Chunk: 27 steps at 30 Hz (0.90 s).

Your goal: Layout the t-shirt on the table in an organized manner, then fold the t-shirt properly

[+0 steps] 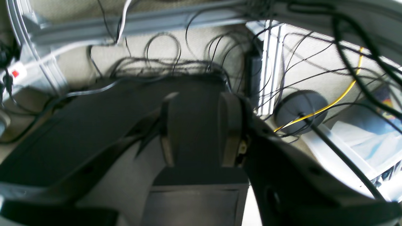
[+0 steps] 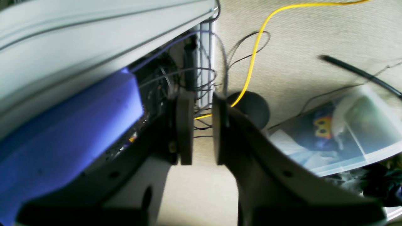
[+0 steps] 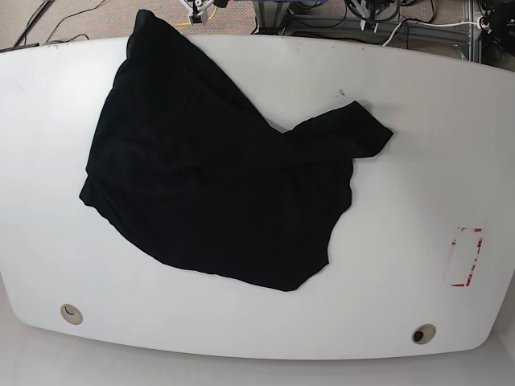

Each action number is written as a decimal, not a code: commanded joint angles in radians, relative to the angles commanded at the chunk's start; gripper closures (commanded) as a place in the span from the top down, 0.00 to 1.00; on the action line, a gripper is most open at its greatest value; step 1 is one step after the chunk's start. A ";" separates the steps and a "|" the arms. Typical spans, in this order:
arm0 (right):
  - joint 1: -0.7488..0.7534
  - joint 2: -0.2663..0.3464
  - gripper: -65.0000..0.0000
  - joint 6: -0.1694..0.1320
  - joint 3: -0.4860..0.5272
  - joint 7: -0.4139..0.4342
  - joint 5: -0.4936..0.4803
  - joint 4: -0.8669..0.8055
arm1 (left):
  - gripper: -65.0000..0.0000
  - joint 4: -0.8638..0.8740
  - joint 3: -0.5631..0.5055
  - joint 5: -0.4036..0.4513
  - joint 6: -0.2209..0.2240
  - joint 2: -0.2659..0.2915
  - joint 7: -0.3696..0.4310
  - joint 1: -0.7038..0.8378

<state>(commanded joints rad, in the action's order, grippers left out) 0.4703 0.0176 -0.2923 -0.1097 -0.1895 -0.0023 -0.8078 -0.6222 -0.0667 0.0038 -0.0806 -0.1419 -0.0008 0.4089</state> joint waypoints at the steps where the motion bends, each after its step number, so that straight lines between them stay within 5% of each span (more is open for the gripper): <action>1: 0.018 0.000 0.15 -0.002 0.002 0.000 0.000 -0.023 | 0.29 -0.017 0.003 0.000 0.000 -0.002 0.000 0.015; 8: 0.135 0.000 0.15 -0.002 0.005 -0.002 0.002 -0.187 | 0.29 -0.201 0.094 0.006 0.000 -0.002 0.000 0.141; 27: 0.420 -0.002 0.15 -0.006 0.000 -0.192 -0.002 -0.779 | 0.29 -0.749 0.201 0.008 0.000 -0.002 -0.005 0.482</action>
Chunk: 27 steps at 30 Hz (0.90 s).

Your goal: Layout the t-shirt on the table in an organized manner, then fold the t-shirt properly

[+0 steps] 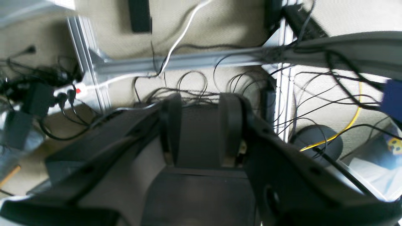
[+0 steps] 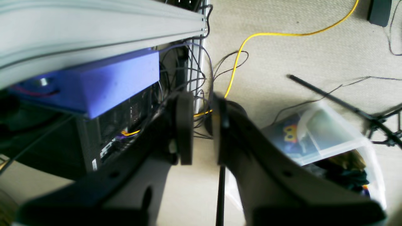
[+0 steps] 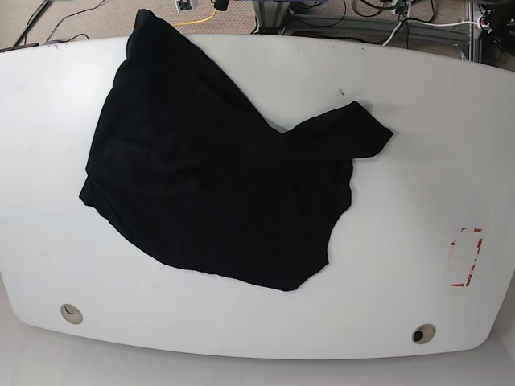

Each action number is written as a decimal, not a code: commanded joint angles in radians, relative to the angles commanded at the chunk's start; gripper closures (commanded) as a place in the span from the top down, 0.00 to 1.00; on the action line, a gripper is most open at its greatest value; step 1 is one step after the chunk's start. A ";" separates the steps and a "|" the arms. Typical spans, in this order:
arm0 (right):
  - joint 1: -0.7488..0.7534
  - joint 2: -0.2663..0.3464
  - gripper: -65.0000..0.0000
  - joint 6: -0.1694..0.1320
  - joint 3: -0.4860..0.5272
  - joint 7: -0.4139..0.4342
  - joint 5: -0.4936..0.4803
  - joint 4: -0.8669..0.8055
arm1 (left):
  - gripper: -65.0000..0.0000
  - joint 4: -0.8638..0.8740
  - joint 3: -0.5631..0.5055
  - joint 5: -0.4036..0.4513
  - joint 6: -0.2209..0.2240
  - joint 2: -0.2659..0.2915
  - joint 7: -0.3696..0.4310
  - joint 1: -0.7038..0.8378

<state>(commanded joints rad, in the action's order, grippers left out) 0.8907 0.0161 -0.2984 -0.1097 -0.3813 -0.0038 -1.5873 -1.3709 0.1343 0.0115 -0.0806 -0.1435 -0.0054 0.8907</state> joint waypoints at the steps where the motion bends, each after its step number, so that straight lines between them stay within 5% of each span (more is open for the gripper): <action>1: 0.017 0.000 0.15 0.000 0.000 -0.006 0.000 -0.037 | 0.29 -0.031 0.003 0.000 0.000 0.000 0.000 0.018; 18: 0.212 0.002 0.15 0.000 -0.026 -0.058 0.002 -0.371 | 0.28 -0.436 0.098 -0.006 -0.002 0.031 0.000 0.295; 27: 0.227 0.002 0.15 -0.002 -0.040 -0.055 0.002 -0.433 | 0.28 -0.532 0.141 -0.008 -0.003 0.037 0.000 0.302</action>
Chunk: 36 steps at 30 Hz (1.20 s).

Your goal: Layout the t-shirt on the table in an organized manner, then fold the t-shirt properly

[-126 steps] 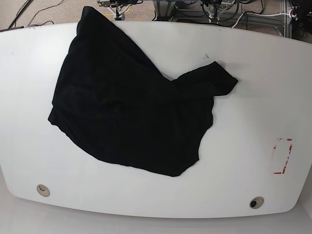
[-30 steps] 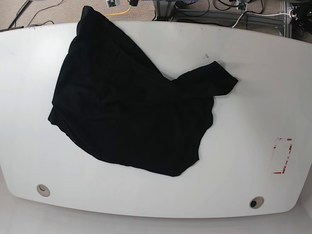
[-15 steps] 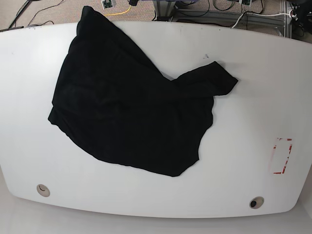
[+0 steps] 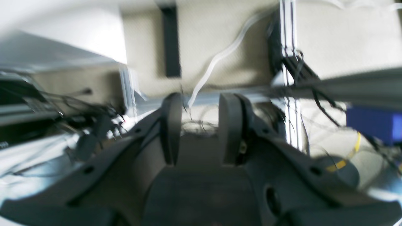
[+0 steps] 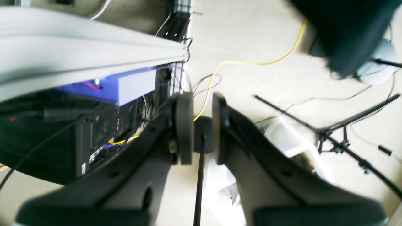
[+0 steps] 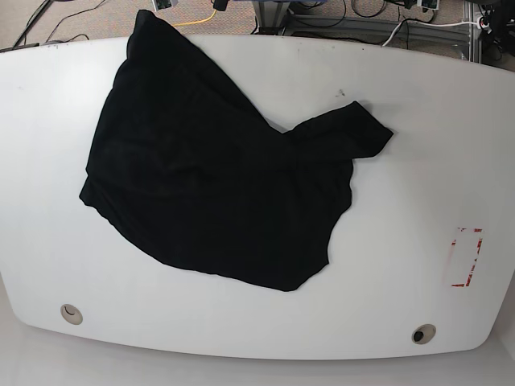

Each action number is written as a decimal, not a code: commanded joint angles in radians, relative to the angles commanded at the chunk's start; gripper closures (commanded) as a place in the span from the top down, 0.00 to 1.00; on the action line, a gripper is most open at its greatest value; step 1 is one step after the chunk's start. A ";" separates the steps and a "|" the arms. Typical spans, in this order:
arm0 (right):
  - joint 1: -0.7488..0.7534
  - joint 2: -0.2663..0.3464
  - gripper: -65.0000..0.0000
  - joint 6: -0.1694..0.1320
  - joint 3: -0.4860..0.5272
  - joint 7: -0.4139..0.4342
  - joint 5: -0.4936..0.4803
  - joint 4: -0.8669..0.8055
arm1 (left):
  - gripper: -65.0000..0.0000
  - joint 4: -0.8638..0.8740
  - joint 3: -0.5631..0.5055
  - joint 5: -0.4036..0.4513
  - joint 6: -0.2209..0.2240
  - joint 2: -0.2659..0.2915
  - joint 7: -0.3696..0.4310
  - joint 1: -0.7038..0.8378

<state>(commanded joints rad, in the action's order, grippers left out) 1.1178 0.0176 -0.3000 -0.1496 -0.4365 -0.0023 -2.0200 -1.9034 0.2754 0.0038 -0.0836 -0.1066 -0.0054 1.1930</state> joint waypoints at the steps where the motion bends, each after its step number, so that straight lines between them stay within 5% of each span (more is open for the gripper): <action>1: -0.003 0.000 0.15 0.000 0.000 0.002 0.000 0.000 | 0.28 -0.002 0.000 0.000 -0.002 0.000 0.000 -0.008; 11: -0.057 -0.006 0.14 -0.002 0.002 0.147 -0.002 -0.009 | 0.28 -0.012 -0.003 0.005 -0.002 -0.008 0.005 -0.149; 28: -0.269 -0.006 0.14 0.000 0.002 0.152 0.000 -0.012 | 0.29 -0.031 0.006 0.002 -0.006 -0.043 0.002 -0.399; 34: -0.347 -0.005 0.16 0.002 0.000 0.150 0.000 -0.012 | 0.30 -0.031 0.008 0.008 -0.114 -0.043 0.000 -0.471; 36: -0.376 -0.005 0.24 0.002 0.000 0.147 0.000 -0.012 | 0.35 -0.031 0.008 0.008 -0.150 -0.041 0.000 -0.494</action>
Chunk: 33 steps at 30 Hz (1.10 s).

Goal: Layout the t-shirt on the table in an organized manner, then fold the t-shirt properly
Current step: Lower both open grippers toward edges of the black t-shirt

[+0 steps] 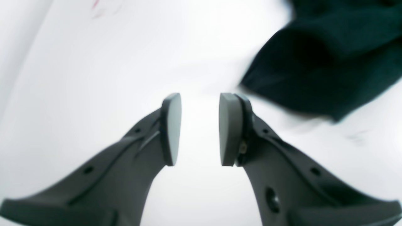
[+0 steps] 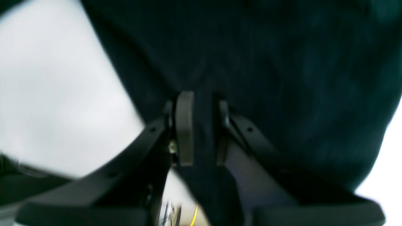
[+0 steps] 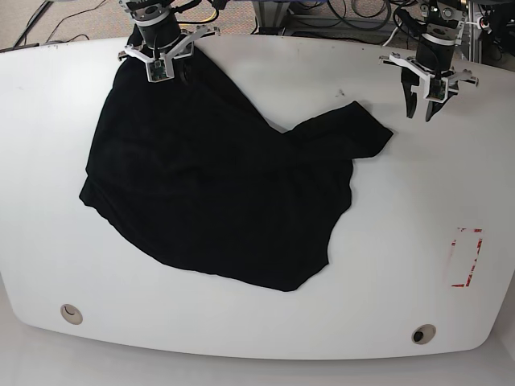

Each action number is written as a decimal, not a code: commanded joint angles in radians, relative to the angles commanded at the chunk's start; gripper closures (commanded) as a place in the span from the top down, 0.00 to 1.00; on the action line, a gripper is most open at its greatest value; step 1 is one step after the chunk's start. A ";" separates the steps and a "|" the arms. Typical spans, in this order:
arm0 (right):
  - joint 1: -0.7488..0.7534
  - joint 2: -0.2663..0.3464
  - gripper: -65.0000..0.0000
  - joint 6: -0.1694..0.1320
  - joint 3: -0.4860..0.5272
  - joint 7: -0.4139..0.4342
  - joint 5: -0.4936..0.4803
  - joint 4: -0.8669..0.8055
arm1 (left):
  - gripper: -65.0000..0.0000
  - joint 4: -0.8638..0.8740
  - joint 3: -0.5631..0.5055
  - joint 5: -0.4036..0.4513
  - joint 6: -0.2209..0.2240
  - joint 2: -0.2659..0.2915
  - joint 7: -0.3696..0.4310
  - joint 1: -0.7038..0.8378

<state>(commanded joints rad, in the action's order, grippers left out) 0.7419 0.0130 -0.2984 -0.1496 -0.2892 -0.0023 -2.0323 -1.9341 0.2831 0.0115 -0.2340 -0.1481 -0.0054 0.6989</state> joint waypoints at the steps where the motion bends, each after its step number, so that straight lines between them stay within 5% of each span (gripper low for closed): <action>1: -0.015 0.000 0.30 0.000 0.000 -0.011 0.000 0.002 | 0.39 0.000 0.000 0.000 -0.014 0.002 0.000 -0.008; 5: -0.063 0.002 0.48 -0.002 0.000 -0.072 0.000 0.000 | 0.59 0.000 0.002 0.000 -0.018 0.002 0.000 -0.034; 10: -0.080 0.006 0.48 -0.006 0.005 -0.083 0.000 0.000 | 0.65 0.002 -0.006 0.000 -0.021 0.003 0.000 -0.037; 15: -0.075 0.006 0.49 -0.118 0.064 -0.086 0.006 0.003 | 0.65 0.000 -0.029 -0.002 -0.023 0.000 0.000 -0.041; 25: -0.071 0.009 0.49 -0.141 -0.041 -0.086 0.002 0.003 | 0.65 0.000 -0.034 -0.003 -0.023 0.000 0.000 -0.043; 29: -0.046 0.046 0.49 -0.212 -0.021 -0.117 0.003 0.003 | 0.65 0.000 -0.035 -0.002 -0.023 0.000 0.000 -0.044; 33: -0.025 0.060 0.49 -0.232 -0.003 -0.120 0.005 0.003 | 0.65 0.003 -0.035 0.000 -0.023 -0.002 0.000 -0.071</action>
<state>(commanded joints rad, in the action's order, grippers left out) 0.7173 0.0729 -0.5301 -0.1527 -0.4089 0.0023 -2.0292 -1.9310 0.2478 0.0115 -0.2570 -0.1496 -0.0054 0.6283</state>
